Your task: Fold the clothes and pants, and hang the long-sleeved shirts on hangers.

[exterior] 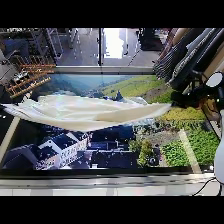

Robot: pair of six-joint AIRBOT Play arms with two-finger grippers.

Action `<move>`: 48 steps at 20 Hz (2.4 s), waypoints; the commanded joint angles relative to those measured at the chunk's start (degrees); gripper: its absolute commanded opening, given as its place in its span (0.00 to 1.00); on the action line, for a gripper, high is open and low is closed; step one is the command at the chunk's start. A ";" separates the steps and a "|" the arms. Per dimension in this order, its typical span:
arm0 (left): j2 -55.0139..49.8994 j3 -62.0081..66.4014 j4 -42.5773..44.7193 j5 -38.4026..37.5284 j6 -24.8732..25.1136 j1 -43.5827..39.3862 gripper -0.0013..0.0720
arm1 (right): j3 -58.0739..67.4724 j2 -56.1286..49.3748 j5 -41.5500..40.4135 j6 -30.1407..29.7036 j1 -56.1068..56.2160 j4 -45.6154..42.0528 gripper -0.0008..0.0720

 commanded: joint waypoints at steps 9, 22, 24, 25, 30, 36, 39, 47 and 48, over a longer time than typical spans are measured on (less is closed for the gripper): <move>-5.07 7.17 12.70 -14.34 12.92 1.05 0.03 | 3.56 -3.23 3.85 -10.78 -0.42 -5.14 0.03; -5.07 -11.45 26.91 -16.59 25.70 8.96 0.23 | -41.86 11.32 1.20 -13.03 1.42 -0.90 0.08; -5.07 -11.39 26.91 -16.48 25.59 8.90 1.00 | -40.00 11.32 -6.75 -13.16 1.40 3.61 0.61; -5.05 -11.21 26.88 -16.72 25.59 8.87 0.98 | -38.64 11.32 -12.96 -13.11 1.38 5.09 0.70; -5.03 -5.35 26.84 -16.83 20.31 8.74 0.97 | -31.39 3.37 -40.72 -10.82 1.38 13.31 0.46; -4.42 -2.23 23.67 -17.09 19.19 8.70 0.97 | -14.32 -17.40 -40.83 -4.39 1.36 13.77 0.24; -4.42 -2.23 23.63 -17.09 19.19 8.70 0.97 | -10.78 -21.31 -41.59 -3.19 1.38 13.84 0.24; -4.42 -2.25 23.63 -17.14 19.19 8.66 0.97 | -9.49 -23.28 -44.76 -1.66 -0.13 14.05 0.22; -4.42 -2.25 23.63 -17.14 19.19 8.63 0.97 | -9.49 -23.58 -44.87 -1.68 -0.13 14.32 0.22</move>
